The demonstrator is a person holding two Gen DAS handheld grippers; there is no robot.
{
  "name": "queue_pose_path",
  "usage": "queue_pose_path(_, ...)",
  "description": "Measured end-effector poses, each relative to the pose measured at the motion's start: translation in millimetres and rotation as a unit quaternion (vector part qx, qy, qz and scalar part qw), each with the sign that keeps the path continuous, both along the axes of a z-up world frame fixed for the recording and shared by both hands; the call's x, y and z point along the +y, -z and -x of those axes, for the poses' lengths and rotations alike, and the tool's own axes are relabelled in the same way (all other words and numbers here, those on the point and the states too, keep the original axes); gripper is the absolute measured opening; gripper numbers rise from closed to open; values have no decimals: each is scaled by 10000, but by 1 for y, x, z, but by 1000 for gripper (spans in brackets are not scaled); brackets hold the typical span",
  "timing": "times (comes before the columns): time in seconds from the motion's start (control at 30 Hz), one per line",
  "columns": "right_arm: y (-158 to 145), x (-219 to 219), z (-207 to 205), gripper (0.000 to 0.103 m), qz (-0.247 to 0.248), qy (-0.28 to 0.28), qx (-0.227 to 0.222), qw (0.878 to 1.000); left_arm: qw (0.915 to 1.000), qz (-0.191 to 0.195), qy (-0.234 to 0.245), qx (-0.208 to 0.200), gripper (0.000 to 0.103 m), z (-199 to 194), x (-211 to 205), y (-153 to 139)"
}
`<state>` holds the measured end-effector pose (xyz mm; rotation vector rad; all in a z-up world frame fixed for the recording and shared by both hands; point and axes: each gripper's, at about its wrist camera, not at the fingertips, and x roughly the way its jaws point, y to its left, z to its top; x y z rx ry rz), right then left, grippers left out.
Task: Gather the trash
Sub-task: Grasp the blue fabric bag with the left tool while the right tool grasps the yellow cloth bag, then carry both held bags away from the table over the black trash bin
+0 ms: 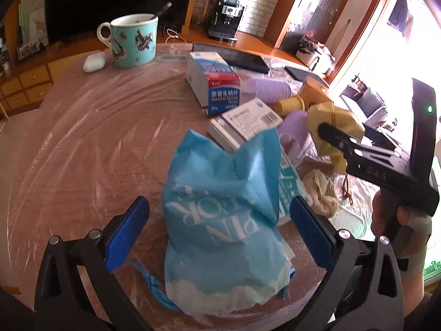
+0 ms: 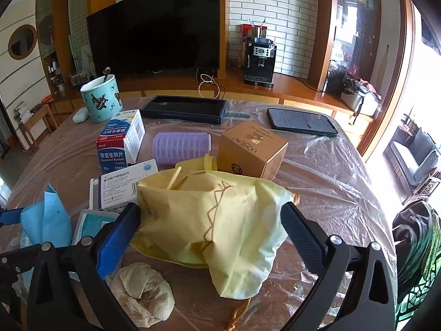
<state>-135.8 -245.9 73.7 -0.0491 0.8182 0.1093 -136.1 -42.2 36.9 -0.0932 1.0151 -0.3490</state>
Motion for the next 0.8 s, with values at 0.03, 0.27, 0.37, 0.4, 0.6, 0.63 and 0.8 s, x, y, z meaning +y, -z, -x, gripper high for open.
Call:
queue_pose_path(0.03,1,0,0,99,-11,-1,14,10000,10000,-34,8,13,101,2,-2,2)
queue_pose_path(0.27,19,-7,-8,96,-367,29,444,9983,9999,-51,-8,148,102,1,0,23)
queue_pose_path(0.37,14,-17,-7,83,-661,39,369,9971,9999,-15,90,123,97,2,2,23)
queue_pose_path(0.4,13,-18,-8,79,-719,13,380,9967,9998,31,127,118,89,3,2,21)
queue_pose_path(0.6,4,-18,-6,66,-794,-136,238,9965,9997,-52,200,96,60,6,0,16)
queue_pose_path(0.63,1,-20,-4,65,-862,-152,195,9960,9998,-69,186,62,59,6,0,15)
queue_pose_path(0.8,-18,-26,9,63,-1001,-198,-115,9947,9998,-137,136,-95,57,10,1,7)
